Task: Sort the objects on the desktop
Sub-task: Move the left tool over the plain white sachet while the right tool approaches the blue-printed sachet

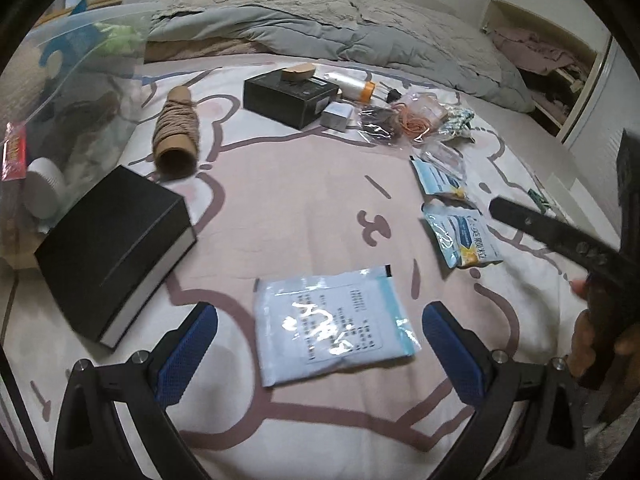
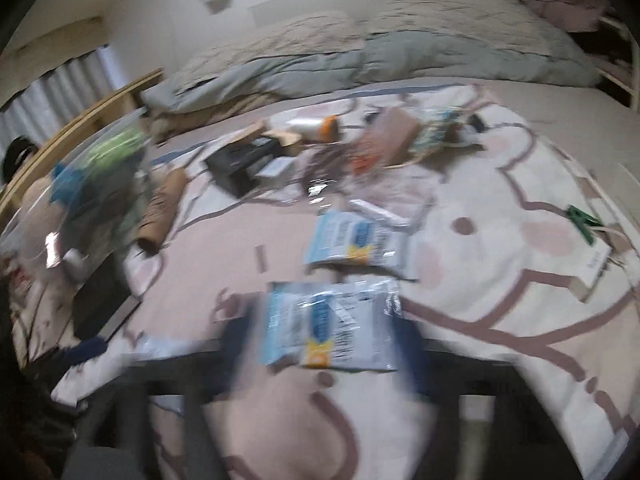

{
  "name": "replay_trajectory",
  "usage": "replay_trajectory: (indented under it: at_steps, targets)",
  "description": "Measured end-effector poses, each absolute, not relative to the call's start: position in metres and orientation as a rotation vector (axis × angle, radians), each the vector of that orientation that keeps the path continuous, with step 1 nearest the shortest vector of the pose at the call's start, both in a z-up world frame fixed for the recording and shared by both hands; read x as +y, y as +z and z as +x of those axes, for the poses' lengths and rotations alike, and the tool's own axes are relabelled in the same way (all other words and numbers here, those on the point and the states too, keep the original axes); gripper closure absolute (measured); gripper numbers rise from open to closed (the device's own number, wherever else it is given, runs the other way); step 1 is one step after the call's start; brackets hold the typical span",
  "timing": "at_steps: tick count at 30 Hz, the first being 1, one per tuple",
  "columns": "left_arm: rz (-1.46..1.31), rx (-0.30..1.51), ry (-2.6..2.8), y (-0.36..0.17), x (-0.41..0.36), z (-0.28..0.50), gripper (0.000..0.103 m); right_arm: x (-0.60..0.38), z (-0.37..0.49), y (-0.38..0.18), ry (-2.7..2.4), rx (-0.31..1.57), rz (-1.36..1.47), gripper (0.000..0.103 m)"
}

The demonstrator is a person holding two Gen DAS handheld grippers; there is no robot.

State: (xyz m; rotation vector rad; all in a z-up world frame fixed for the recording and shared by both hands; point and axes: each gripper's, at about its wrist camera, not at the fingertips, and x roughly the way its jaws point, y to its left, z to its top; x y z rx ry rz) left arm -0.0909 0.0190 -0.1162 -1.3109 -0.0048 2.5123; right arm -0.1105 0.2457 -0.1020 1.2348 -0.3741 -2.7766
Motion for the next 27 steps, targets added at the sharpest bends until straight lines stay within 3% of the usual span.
replay_trajectory:
  at_steps: [5,27]
  targets:
    - [-1.298,0.046,2.541,-0.123,0.033,-0.09,0.0,0.252,-0.115,-0.101,-2.817,-0.369,1.202,0.0]
    - [-1.469,0.083,2.515,-0.158,0.044,-0.102,0.0,0.223,-0.159,-0.157,-2.695,-0.104,1.506,0.0]
